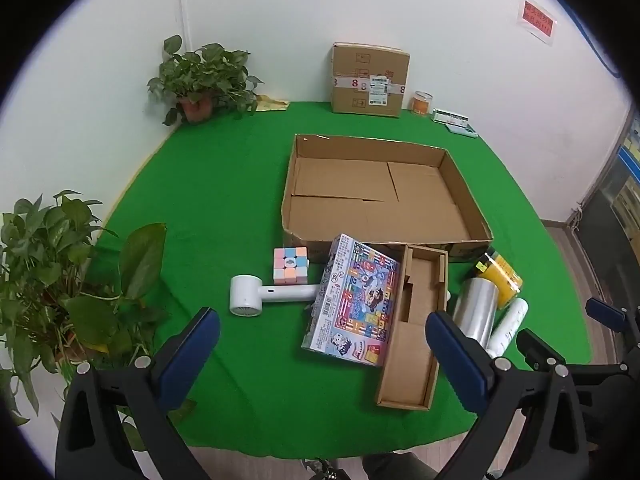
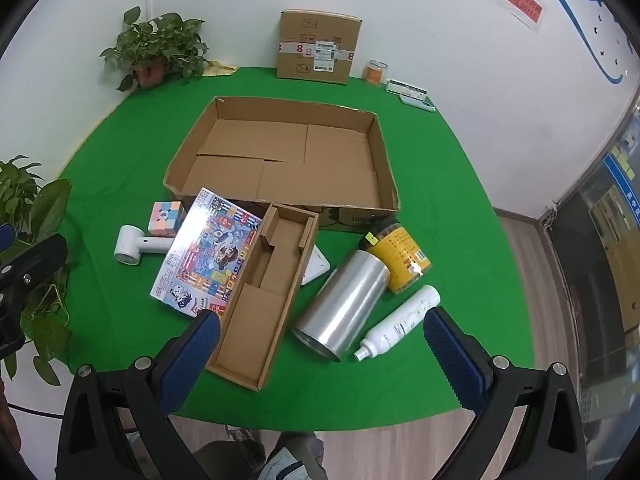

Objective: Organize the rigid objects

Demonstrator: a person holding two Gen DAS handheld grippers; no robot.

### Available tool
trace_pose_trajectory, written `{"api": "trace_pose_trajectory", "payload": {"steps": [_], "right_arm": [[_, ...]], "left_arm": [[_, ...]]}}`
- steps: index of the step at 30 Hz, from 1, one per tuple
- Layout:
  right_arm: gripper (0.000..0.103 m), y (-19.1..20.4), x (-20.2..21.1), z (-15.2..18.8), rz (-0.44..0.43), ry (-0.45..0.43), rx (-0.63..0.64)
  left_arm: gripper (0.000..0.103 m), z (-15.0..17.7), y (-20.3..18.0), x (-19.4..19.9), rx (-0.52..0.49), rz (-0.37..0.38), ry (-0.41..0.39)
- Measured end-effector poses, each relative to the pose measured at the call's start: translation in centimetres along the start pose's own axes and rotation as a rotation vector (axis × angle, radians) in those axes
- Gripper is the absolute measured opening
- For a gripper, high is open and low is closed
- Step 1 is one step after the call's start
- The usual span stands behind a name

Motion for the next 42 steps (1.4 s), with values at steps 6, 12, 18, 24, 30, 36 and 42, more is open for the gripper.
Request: {"api": "trace_pose_trajectory", "payload": {"steps": [6, 12, 18, 24, 30, 36, 42], "right_arm": [[0.103, -2.0, -1.9, -1.4, -0.027, 0.009, -0.013], [0.103, -5.1, -4.4, -1.9, -0.047, 0.023, -0.018], [0.103, -7.4, -7.0, -1.9, -0.07, 0.035, -0.006], [0.102, -7.8, -9.1, -1.3, -0.109, 0.069, 0.012], [0.102, -6.9, -10.0, -1.4, -0.143, 0.08, 0.013], [0.101, -6.0, -10.5, -2.1, -0.098, 0.095, -0.014], [0.091, -4.8, -9.7, -3.2, -0.03, 0.094, -0.037]], "left_arm": [[0.102, -0.6, -1.9, -0.7, -0.009, -0.059, -0.003], [0.056, -0.9, -4.1, -1.9, 0.015, -0.074, 0.005], [0.072, -1.2, -6.5, -3.1, 0.019, -0.093, 0.004], [0.096, -0.9, -7.4, -3.9, 0.02, -0.13, 0.031], [0.096, -0.5, -6.9, -5.2, 0.007, -0.119, 0.077], [0.096, -1.7, -6.2, -7.0, -0.056, -0.052, 0.075], [0.095, -2.6, -4.4, -8.1, -0.076, 0.026, 0.065]]}}
Point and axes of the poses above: each gripper's, at about its wrist camera, not at the fingertips, and x roughly against the way its jaws point, y to its left, z to its underside, the point moved 4 cm from there along -x, roughly the way its jaws point, and after that the axes turned 15 degrees about -y, right-handed, at the moved point
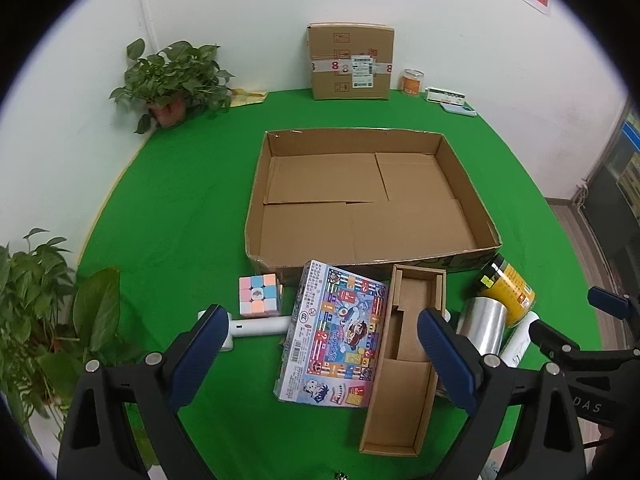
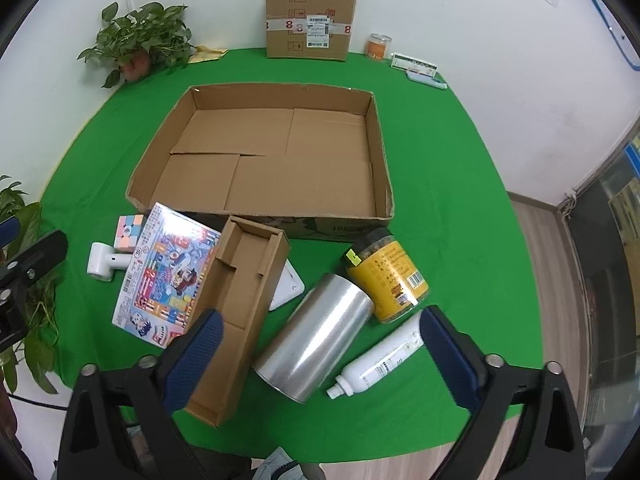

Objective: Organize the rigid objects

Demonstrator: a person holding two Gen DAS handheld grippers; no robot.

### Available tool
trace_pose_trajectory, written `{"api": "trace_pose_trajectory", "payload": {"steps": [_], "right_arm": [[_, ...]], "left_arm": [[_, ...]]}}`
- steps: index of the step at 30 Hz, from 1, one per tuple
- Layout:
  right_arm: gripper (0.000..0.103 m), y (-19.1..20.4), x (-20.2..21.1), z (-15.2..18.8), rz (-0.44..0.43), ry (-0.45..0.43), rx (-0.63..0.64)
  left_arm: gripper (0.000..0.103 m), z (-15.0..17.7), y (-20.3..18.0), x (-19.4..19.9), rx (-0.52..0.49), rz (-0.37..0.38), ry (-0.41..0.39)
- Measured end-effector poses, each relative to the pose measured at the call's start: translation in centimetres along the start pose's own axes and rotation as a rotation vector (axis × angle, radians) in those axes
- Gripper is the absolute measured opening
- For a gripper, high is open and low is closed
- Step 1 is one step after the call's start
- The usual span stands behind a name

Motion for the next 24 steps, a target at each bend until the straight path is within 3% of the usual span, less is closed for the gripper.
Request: {"api": "trace_pose_trajectory", "payload": {"steps": [1, 2, 3, 5, 6, 7, 8, 10, 11, 14, 24], "right_arm": [[0.082, 0.5, 0.4, -0.2, 0.007, -0.01, -0.003], [0.071, 0.8, 0.7, -0.5, 0.009, -0.018, -0.004], [0.065, 1.3, 1.2, -0.7, 0.009, -0.03, -0.004], [0.059, 2.0, 2.3, -1.2, 0.015, -0.065, 0.001], [0.06, 2.5, 2.9, -1.4, 0.028, -0.088, 0.006], [0.068, 2.8, 3.3, -1.6, 0.035, -0.1, 0.01], [0.084, 3.3, 3.7, -1.7, 0.049, -0.101, 0.013], [0.099, 3.8, 4.1, -1.7, 0.093, -0.097, 0.011], [0.1, 3.8, 4.3, -1.8, 0.105, -0.1, 0.007], [0.1, 4.4, 4.4, -1.1, 0.116, -0.073, 0.006], [0.1, 4.9, 4.0, 1.9, 0.135, -0.015, -0.028]], "left_arm": [[0.095, -0.1, 0.4, -0.1, 0.002, 0.012, -0.003], [0.083, -0.1, 0.7, -0.1, 0.005, 0.034, -0.005], [0.048, 0.0, 0.9, -0.1, 0.005, 0.063, -0.01], [0.023, 0.4, 1.2, -0.5, -0.003, 0.098, 0.02], [0.023, 0.5, 1.5, -0.6, 0.005, 0.106, 0.022], [0.023, 0.6, 1.7, -0.5, 0.014, 0.124, 0.015], [0.025, 0.5, 1.9, -0.3, 0.023, 0.146, 0.002], [0.063, 0.6, 2.2, -0.2, 0.025, 0.15, -0.012], [0.09, 0.6, 2.5, -0.1, 0.029, 0.145, -0.018], [0.091, 0.9, 3.1, 0.2, 0.037, 0.16, -0.046], [0.091, 4.4, 4.0, -1.5, 0.047, 0.243, 0.104]]}}
Point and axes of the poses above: each gripper's, at about its wrist camera, not at the fingertips, and x roughly against the way its jaws point, y to its left, z to its underside, the point moved 4 cm from there along -x, roughly the way its jaws point, and after that the axes turned 15 degrees about -y, right-handed, at the moved point
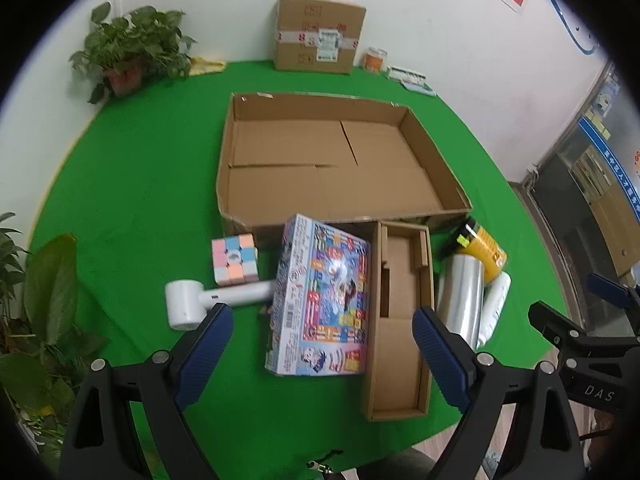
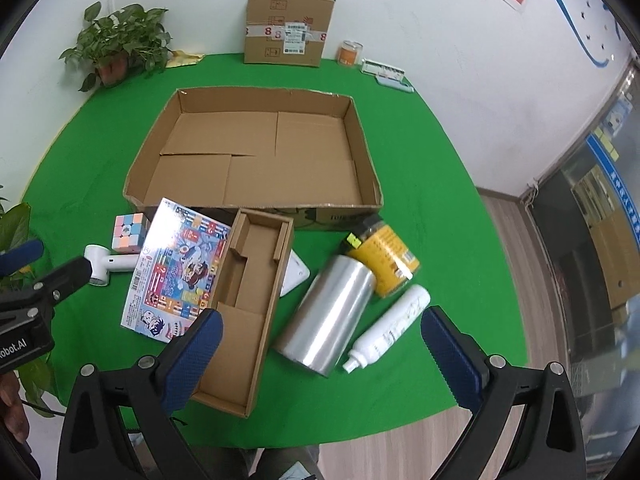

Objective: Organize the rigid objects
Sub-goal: 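Grasp the brown cardboard insert tray at its end with both grippers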

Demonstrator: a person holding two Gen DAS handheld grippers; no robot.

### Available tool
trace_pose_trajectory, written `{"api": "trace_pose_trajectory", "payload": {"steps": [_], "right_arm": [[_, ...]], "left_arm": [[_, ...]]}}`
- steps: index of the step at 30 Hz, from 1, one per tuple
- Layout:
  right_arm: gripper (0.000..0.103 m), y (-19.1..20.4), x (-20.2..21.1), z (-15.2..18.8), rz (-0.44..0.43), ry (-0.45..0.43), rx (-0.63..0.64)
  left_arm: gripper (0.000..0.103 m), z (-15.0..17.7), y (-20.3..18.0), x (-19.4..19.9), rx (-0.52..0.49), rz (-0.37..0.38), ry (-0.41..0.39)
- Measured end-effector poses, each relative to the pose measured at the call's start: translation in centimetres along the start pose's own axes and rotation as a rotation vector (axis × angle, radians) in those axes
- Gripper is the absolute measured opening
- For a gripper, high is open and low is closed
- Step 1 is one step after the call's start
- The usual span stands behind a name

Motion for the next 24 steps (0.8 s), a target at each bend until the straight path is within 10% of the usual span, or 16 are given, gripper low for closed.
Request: {"api": "trace_pose_trajectory", "payload": {"steps": [13, 24], "right_arm": [[0.099, -1.3, -5.7, 10.6, -0.173, 0.201, -0.23], [0.063, 1.3, -11.5, 15.0, -0.256, 0.244, -0.202]], "left_arm": [[0.086, 10.1, -2.2, -7.5, -0.006, 0.219, 0.358], [0.035, 14.6, -2.3, -11.2, 0.101, 0.218, 0.492]]}}
Point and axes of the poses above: each gripper's, at about its wrist camera, not at the fingertips, and x roughly against the way its jaws point, y to its left, z to its underside, the point moved 4 cm from there along -x, roughly the way its jaws point, and after that the axes turned 15 degrees about -y, right-handed, at the moved point
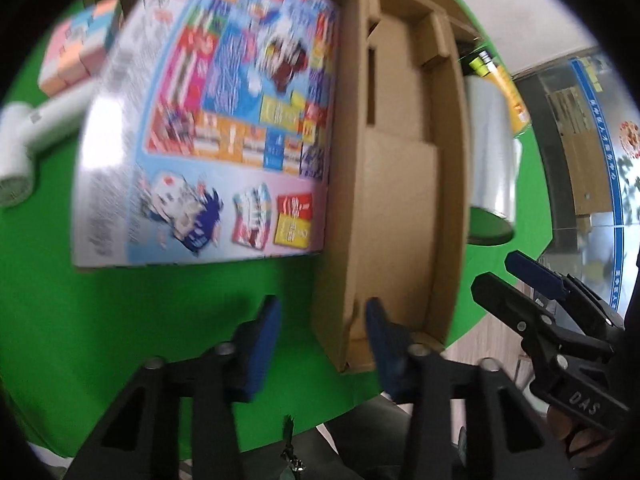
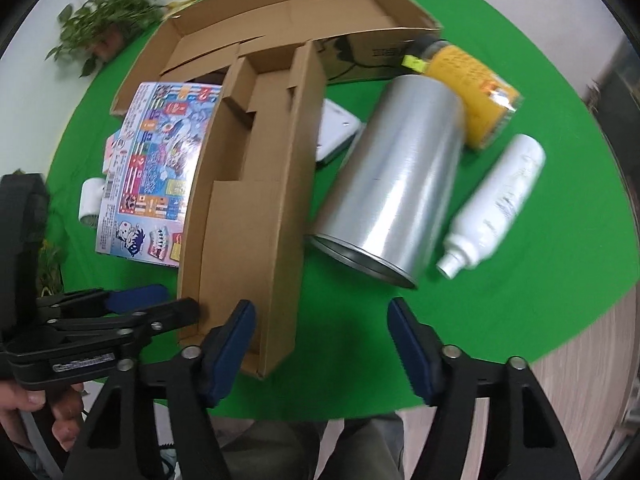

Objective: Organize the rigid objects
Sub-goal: 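Grasp the brown cardboard insert tray at its end with both grippers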

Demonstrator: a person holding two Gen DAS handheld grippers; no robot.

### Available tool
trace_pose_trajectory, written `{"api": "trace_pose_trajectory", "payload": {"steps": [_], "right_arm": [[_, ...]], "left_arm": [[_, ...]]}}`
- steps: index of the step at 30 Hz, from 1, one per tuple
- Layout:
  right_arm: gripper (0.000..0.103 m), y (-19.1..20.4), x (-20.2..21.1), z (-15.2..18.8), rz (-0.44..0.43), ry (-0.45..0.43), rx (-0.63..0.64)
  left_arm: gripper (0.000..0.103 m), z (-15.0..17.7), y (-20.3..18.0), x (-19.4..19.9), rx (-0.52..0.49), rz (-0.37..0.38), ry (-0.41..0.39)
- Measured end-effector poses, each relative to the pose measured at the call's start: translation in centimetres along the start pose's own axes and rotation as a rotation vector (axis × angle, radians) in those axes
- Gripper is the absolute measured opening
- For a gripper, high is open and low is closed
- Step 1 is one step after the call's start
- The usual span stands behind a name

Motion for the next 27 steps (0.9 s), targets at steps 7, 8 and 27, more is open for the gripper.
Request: {"api": "trace_pose_trajectory", "payload": {"steps": [7, 8, 27], "right_arm": [[0.041, -0.2, -2.9, 1.8, -0.1, 0.058, -0.003], [0.035, -0.2, -3.2, 2.0, -0.121, 0.068, -0.011], [0.011, -1.3, -1.1, 5.9, -0.297, 0.176, 0.135]], "left_arm": [[0.025, 0.8, -1.4, 0.2, 0.046, 0.034, -0.026], [0.024, 1.0, -1.8, 0.3, 0.048, 0.024, -0.028], [0.01, 5.9, -9.9, 4.1, 0.071, -0.213, -0.078]]}}
Point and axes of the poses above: each gripper's, at about its wrist camera, not at the fingertips, and x roughly against the way its jaws point, y to its left, z to its underside, the point moved 4 cm from there along -x, roughly the way its jaws point, and after that the axes turned 15 degrees about -y, right-handed, at the moved point
